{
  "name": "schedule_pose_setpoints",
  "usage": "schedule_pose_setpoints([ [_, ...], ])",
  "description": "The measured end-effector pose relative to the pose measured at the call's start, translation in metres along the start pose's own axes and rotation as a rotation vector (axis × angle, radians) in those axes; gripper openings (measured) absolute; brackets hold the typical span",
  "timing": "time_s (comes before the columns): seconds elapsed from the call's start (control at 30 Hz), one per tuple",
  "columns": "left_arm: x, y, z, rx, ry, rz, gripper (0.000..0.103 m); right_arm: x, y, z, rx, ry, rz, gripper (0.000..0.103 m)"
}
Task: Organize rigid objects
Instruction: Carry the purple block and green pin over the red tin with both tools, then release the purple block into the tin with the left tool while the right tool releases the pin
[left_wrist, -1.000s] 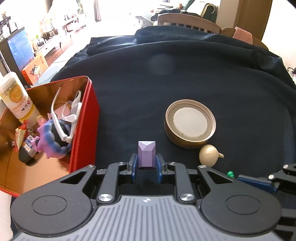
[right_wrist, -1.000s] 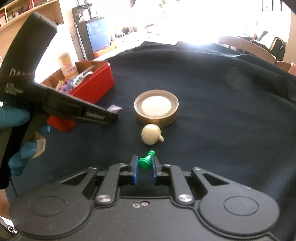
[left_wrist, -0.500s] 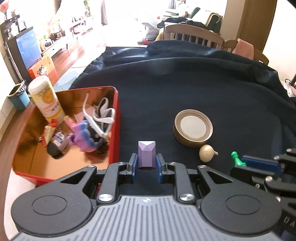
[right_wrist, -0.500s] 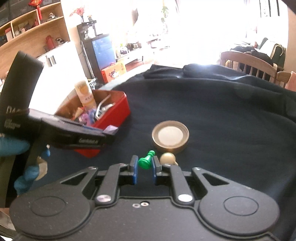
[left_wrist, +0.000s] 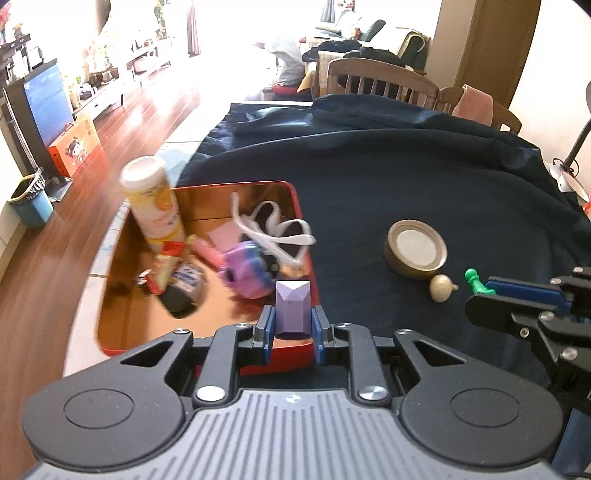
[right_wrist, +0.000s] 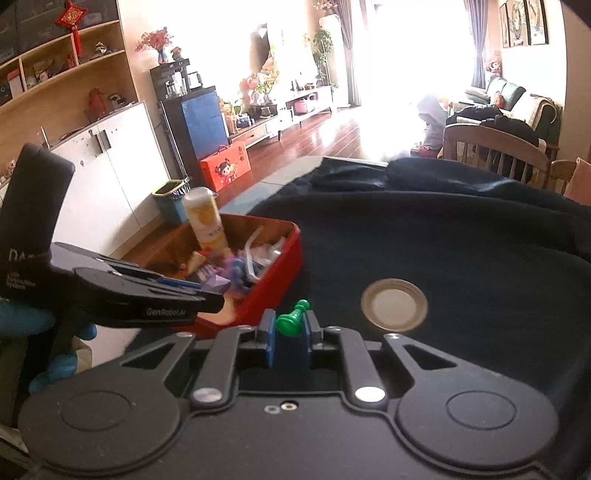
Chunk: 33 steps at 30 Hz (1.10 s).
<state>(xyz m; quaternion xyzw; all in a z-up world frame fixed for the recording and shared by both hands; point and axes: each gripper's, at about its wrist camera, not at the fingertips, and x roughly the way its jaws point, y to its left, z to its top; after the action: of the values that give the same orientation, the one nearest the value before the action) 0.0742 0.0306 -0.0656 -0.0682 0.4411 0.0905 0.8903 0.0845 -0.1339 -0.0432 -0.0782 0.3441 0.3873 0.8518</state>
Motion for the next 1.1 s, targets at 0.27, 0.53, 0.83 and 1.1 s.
schedule_pose_setpoints([
  [0.27,-0.012,0.049,-0.002,0.016,0.005,-0.016,0.021,0.019,0.043,0.013,0.002,-0.015,-0.012,0.014],
  [0.53,-0.006,0.088,-0.002,0.026,0.013,-0.025,0.021,0.053,0.068,0.024,-0.002,-0.007,-0.042,0.014],
  [0.83,0.018,0.112,-0.001,0.034,0.05,-0.012,0.021,0.093,0.078,0.023,0.001,0.056,-0.058,0.014],
  [1.1,0.041,0.111,0.008,0.07,0.075,-0.026,0.021,0.124,0.077,0.018,0.001,0.144,-0.057,0.014],
])
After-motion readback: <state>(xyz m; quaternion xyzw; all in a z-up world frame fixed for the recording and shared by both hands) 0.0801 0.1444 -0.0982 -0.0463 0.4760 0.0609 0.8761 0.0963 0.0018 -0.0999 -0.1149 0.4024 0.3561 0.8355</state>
